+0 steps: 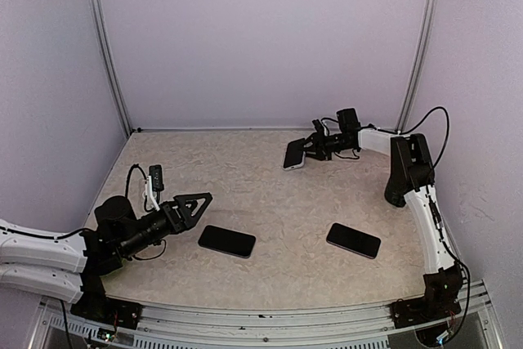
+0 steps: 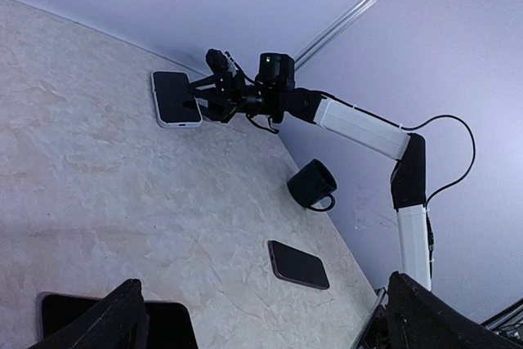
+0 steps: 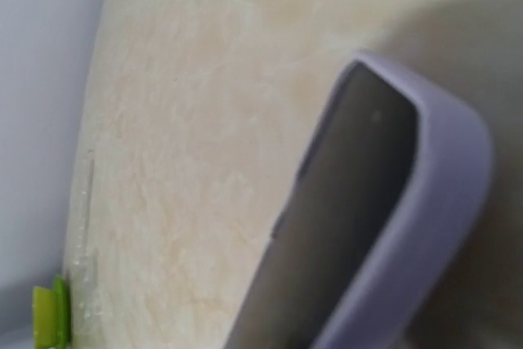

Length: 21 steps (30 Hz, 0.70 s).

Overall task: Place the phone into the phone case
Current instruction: Place the phone with the phone case at the corner of the board.

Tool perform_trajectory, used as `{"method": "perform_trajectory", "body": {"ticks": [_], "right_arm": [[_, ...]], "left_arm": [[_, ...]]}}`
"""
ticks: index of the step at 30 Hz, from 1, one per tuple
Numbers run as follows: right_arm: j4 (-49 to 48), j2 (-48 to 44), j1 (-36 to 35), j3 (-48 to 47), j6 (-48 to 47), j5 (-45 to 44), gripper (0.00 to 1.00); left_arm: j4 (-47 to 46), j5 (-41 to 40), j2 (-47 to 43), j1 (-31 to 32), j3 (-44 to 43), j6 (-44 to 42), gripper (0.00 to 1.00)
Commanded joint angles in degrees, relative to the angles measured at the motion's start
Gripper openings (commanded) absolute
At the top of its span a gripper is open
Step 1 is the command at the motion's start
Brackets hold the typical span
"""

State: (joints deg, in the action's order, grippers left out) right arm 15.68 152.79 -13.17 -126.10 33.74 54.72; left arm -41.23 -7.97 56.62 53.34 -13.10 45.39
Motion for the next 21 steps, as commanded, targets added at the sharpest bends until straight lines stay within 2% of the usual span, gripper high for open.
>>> {"method": "perform_trajectory", "body": {"ticks": [1,8,16,21], "right_arm": [[0.95,-0.92,-0.19,-0.15,-1.51,-2.60,0.40],[6.54,-4.43,-0.19,1.57,-3.84,-12.04,0.51],[8.50,-10.59,-0.66,8.22,-5.43,-20.68,0.60],[8.47,-12.01,-2.47,10.43,-6.68,-21.37,0.62]], "left_arm": [[-1.92,-0.43,0.24,0.18,0.88,0.23,0.99],[-2.09,-0.73,0.12,0.18,1.14,0.36,0.99],[-3.13,-1.08,0.83,0.13,1.53,0.74,0.99],[-3.86,-1.31,1.42,0.14,1.43,0.86,0.99]]}}
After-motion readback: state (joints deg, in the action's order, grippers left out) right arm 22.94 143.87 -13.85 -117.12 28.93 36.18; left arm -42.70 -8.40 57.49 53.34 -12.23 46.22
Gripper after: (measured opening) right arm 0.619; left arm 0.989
